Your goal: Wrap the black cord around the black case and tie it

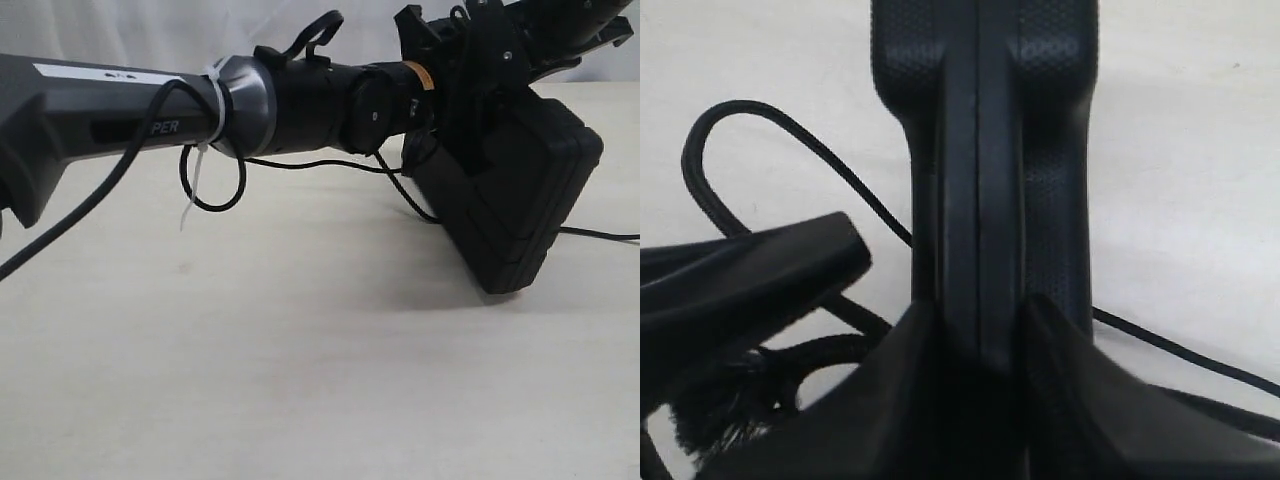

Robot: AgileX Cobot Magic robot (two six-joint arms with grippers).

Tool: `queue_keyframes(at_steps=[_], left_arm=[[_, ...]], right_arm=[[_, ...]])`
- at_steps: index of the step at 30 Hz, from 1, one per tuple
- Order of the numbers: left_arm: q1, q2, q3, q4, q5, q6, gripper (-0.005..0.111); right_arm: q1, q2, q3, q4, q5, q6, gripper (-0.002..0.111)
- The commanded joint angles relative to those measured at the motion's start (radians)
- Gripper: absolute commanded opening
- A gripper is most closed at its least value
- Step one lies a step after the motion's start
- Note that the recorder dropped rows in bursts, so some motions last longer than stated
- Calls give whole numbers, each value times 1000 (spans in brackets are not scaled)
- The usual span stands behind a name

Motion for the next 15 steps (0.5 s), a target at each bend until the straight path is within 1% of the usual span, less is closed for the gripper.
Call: queue_keyframes(at_steps=[1,4,8,10,11,12,13,15], left_arm=[[22,-26,1,8,194,23,60],[40,-34,1,49,282,23,59],[70,-43,1,53,290,23,59],[91,-47,1,51,322,23,59],[96,-47,1,51,365,21,59],[96,-47,1,51,375,21,59],[96,-47,1,51,375,21,48],[96,-47,1,51,375,21,19]], right_arm=[[12,20,20,21,35,0,4],[12,20,20,21,39,0,4],[12,20,20,21,39,0,4],[12,20,20,21,39,0,4],[12,20,20,21,39,0,4],[12,20,20,21,39,0,4],[12,20,20,21,39,0,4],[12,20,20,21,39,0,4]])
